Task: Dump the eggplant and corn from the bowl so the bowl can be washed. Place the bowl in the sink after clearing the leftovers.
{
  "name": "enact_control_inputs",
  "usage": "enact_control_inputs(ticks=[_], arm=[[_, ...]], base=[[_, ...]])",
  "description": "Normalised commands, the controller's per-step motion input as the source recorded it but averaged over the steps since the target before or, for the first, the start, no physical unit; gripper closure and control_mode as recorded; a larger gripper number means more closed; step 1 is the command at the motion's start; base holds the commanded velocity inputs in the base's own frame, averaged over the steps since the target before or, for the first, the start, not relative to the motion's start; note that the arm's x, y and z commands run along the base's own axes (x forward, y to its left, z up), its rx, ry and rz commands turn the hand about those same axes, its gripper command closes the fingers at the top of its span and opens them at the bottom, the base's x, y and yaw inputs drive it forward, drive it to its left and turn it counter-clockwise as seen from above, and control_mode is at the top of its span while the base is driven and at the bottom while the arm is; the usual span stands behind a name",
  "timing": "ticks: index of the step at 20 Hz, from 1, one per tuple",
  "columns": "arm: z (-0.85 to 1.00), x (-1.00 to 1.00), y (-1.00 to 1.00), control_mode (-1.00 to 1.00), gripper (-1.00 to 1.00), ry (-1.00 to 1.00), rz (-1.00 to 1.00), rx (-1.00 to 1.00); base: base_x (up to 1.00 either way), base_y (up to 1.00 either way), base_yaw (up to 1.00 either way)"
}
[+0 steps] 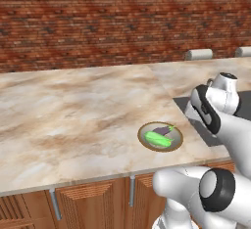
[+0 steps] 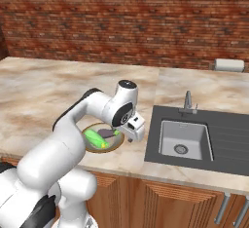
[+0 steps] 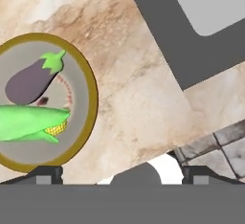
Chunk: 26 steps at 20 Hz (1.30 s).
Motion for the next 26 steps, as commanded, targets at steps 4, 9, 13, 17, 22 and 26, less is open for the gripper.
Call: enact_control_inputs(ticks=[4,9,13,17,22,26], arm=[[-0.52,0.05,0.19,-1.00,-1.00,0.01,-0.06,0.02],[-0.40,0.10,0.33,-1.00,-1.00,0.00,-0.05,0.00],[-0.43,0.20,0.44,-1.00,-1.00,0.00,-0.04,0.00],[-0.39,0.36,0.08,-1.00,-1.00,0.00,-0.01,0.00],[-0.25,0.29,-0.14,-1.00,-1.00,0.00,0.00,0.07],[-0.06,0.09,0.00,-1.00,-1.00,0.00,0.00,0.01]], base=[[0.00,0.00,0.00],[0.00,0.00,0.00],[0.00,0.00,0.00],[0.00,0.00,0.00],[0.00,0.00,0.00],[0.00,0.00,0.00]])
